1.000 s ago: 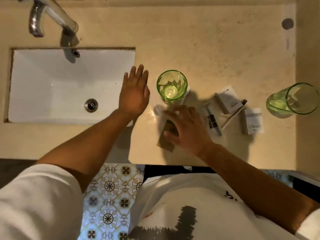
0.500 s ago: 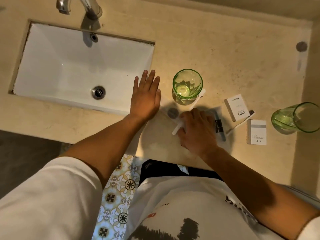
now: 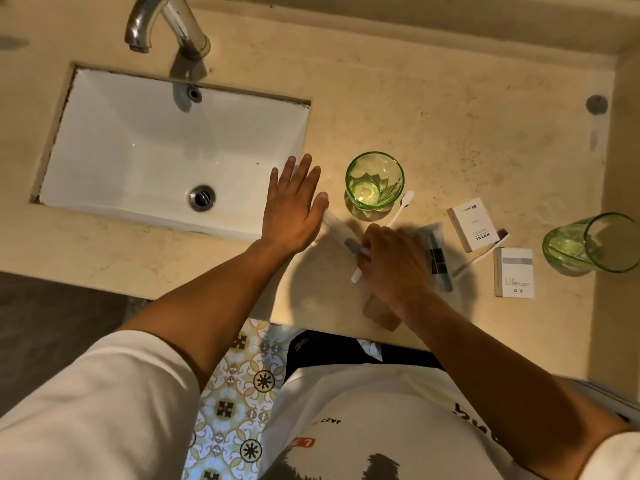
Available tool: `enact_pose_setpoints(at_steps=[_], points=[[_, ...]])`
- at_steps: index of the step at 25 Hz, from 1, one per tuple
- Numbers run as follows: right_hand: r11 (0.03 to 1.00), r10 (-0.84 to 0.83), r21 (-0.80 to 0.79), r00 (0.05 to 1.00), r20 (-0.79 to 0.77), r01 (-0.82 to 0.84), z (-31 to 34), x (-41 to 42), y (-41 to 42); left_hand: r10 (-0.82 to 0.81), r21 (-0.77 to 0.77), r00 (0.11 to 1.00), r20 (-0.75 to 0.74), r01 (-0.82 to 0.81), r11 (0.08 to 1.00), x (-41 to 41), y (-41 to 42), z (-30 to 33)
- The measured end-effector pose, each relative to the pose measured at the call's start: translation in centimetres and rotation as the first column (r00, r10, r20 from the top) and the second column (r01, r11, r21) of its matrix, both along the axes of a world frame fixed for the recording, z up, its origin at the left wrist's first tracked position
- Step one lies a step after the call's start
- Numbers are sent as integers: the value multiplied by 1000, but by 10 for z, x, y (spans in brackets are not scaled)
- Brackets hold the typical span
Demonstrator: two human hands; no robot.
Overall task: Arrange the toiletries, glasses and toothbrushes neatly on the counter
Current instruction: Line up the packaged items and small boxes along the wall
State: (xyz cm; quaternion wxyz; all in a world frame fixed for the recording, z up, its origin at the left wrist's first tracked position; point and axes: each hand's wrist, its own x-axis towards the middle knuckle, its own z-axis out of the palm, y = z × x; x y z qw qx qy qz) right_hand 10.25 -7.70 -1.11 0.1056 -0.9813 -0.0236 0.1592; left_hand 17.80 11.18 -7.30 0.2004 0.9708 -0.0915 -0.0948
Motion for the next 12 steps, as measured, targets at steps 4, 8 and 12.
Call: enact_pose_setpoints(at_steps=[4, 8, 12], points=[[979, 17, 203, 998, 65, -30, 6, -2, -21, 37, -112, 999, 31, -33, 993, 6, 1, 10], [943, 60, 309, 975, 212, -125, 12, 2, -49, 58, -181, 997, 57, -46, 982, 35, 1, 23], [897, 70, 410, 970, 234, -164, 17, 0, -82, 38, -166, 989, 146, -14, 986, 79, -10, 44]])
